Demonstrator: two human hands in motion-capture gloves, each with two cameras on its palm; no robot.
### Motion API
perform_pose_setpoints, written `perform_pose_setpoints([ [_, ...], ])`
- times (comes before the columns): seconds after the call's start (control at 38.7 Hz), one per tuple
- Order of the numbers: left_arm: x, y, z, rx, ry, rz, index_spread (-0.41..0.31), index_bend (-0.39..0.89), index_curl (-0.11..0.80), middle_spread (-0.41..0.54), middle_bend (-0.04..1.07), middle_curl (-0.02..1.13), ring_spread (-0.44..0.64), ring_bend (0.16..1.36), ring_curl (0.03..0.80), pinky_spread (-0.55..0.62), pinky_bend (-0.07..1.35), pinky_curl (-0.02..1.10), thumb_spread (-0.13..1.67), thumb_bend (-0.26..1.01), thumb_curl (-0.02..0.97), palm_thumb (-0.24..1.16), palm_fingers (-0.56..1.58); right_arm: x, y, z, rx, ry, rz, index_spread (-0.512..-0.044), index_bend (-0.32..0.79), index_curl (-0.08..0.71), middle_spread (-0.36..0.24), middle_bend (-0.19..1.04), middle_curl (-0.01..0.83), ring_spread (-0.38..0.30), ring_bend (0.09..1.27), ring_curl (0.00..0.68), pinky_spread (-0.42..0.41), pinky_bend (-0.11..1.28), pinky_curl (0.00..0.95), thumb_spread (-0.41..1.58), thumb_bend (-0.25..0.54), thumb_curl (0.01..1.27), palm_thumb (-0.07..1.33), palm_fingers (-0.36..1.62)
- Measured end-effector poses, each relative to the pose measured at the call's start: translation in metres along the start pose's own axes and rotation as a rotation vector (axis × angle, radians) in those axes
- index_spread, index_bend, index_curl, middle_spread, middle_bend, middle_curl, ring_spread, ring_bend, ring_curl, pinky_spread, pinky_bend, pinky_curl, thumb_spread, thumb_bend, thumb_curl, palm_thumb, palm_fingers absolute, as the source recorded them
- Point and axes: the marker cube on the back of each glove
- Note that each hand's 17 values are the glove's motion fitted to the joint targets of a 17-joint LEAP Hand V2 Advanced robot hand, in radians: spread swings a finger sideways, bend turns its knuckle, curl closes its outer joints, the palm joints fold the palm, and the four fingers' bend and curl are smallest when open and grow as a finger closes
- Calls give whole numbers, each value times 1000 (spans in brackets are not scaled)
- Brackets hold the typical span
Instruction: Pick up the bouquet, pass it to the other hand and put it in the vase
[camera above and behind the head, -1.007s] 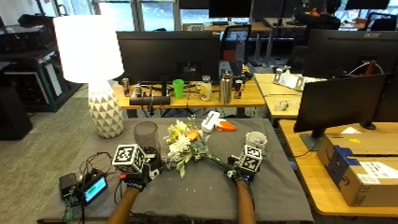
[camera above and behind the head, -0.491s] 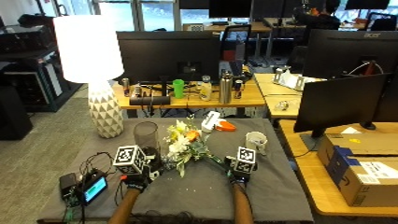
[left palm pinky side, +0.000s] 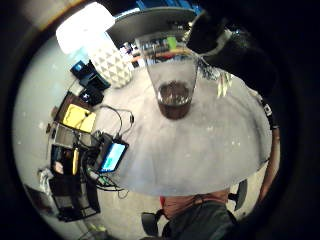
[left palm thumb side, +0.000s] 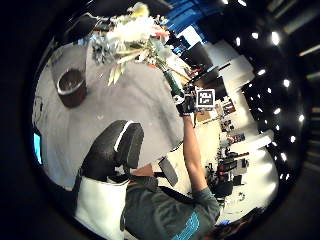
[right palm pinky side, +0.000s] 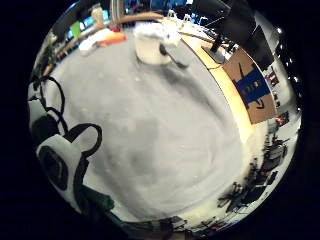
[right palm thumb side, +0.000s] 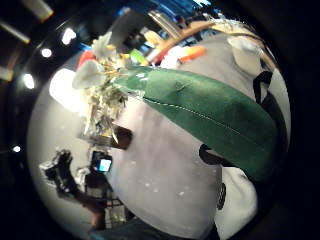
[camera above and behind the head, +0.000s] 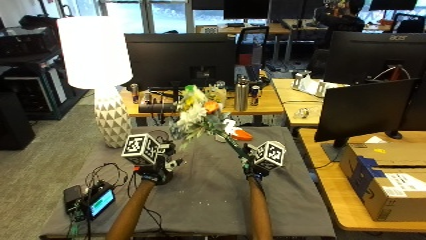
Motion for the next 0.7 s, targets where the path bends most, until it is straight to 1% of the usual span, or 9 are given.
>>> perform_pose_setpoints([
  [0.05,12,-13,-17,17,45,11,-120,150,332,-29,165,344,133,525,316,386,229,355,979,-26,278,278,531,-22,-3,-27,34,-133,2,-225,284,457,-141,729,580,-186,935,536,-261,702,479,735,-20,568,993,1436],
  [0.13,28,-35,-37,12,159,24,-126,149,331,-40,173,344,121,517,312,375,244,357,980,-26,279,280,570,-54,-5,-62,76,-345,0,-223,295,475,-143,746,588,-188,946,540,-268,714,486,728,-22,579,992,1425],
  [0.26,43,-66,-46,0,356,20,-128,134,328,-59,181,350,101,516,314,336,266,369,979,-25,281,290,601,-91,-5,-87,108,-586,-30,-223,305,500,-148,764,596,-192,964,547,-274,730,494,718,-22,599,994,1408],
  [0.39,60,-94,-51,-14,582,43,-129,130,323,-78,187,357,80,511,316,283,281,378,981,-23,284,301,636,-119,-3,-94,100,-769,-93,-223,309,519,-150,776,601,-193,975,550,-277,740,500,716,-22,615,995,1397],
  [0.46,76,-102,-58,-36,741,29,-129,126,319,-86,186,362,67,510,317,254,289,385,978,-20,288,314,643,-130,-6,-88,91,-844,-138,-223,309,530,-150,781,603,-193,980,551,-278,744,502,715,-23,623,995,1392],
  [0.57,96,-118,-60,-40,853,50,-130,122,315,-96,184,367,59,512,322,229,296,393,972,-18,292,333,646,-152,3,-86,41,-950,-176,-224,308,541,-151,786,605,-194,985,552,-278,749,504,716,-23,632,994,1388],
  [0.7,128,-133,-63,-65,983,120,-125,112,305,-108,183,372,36,518,325,194,308,398,960,-8,311,402,652,-184,20,-82,-53,-1083,-216,-222,302,553,-151,791,607,-194,991,553,-279,754,505,718,-21,643,997,1382],
])
